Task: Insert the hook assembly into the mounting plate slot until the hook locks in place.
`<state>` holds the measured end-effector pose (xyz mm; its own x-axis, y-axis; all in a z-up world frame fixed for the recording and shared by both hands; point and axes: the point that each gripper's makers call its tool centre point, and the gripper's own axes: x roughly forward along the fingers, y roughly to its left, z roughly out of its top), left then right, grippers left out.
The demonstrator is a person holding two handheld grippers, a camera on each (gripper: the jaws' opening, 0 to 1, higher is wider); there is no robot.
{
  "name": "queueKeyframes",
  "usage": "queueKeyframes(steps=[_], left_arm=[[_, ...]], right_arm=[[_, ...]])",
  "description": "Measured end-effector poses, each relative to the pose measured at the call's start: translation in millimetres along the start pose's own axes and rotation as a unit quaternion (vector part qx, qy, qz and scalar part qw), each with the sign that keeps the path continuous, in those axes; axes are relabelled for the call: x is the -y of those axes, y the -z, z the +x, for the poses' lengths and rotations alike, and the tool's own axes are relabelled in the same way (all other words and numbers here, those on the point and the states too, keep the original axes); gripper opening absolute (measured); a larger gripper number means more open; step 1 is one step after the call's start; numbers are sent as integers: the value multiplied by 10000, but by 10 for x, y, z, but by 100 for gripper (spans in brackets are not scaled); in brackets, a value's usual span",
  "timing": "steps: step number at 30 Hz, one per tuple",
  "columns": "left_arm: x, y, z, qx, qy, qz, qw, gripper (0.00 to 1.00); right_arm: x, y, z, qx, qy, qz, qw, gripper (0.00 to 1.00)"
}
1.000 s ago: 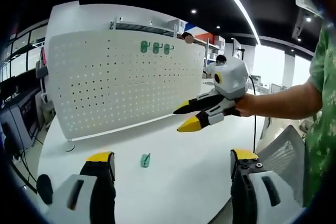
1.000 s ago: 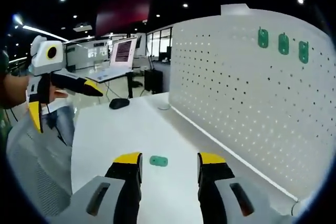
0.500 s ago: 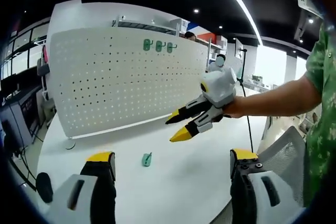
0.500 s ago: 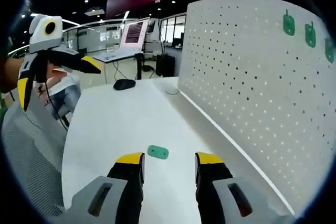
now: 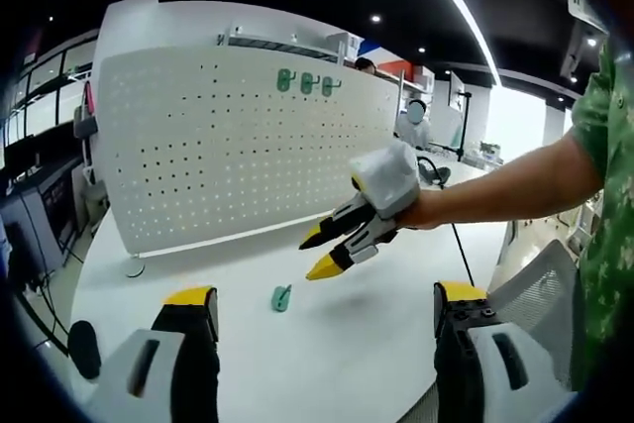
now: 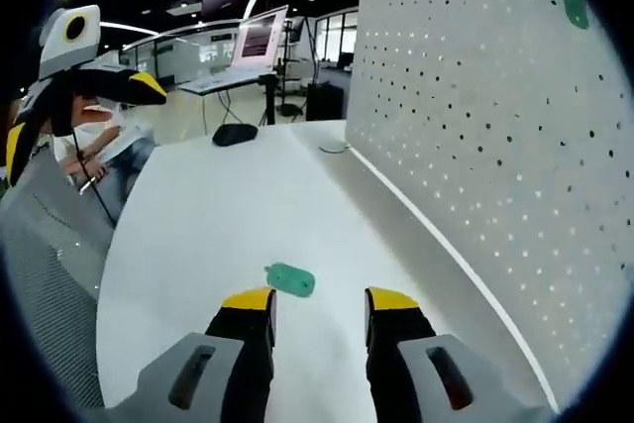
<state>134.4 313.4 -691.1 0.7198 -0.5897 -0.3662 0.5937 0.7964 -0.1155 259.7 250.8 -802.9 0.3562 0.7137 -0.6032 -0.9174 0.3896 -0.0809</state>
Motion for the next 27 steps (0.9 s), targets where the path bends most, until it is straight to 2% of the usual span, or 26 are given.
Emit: queueKeyframes(steps=[12, 27], left_arm=[[-8, -5, 29, -17, -23, -33, 10000, 92], [-22, -3, 27, -27, -57, -65, 10000, 91]], right_arm=[[17, 106, 249, -194, -162, 67, 9997, 33], [-133, 82, 417, -291, -530, -117, 9981, 27]])
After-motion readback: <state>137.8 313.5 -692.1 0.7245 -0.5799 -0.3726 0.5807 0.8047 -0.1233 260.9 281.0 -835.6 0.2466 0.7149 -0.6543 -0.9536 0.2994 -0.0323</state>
